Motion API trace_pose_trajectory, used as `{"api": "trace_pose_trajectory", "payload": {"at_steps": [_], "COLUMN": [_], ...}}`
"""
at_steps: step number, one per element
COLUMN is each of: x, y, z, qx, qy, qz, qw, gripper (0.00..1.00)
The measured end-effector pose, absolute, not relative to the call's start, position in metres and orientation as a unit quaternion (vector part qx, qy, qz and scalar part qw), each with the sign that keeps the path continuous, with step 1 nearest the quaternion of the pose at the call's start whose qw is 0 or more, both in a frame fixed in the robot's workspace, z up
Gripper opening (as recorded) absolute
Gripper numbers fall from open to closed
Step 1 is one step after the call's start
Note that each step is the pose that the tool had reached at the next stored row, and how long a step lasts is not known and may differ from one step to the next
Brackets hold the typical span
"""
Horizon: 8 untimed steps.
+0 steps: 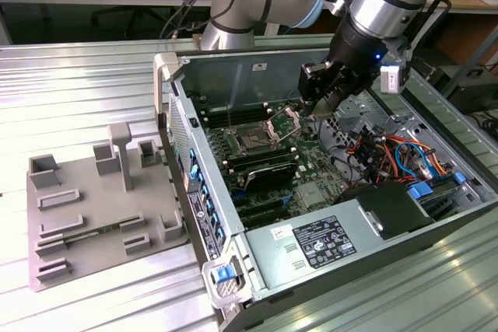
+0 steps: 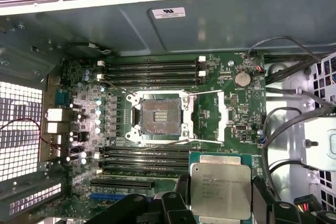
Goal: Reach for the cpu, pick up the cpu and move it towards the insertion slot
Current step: 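Pick up the cpu and move it towards the insertion slot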
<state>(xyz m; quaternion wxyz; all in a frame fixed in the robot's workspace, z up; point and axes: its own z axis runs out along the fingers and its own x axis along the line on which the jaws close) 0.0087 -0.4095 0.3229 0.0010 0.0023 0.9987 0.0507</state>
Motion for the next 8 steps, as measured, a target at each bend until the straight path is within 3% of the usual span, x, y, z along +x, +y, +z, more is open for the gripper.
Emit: {"api": "trace_pose_trajectory", "payload": {"at_steps": [8], "x": [0.006], "y": [-0.398], "z": [0.322], "qx": [0.002], "qy": [0.999], "qz": [0.051], "qw": [0.001], "gripper": [0.55]}}
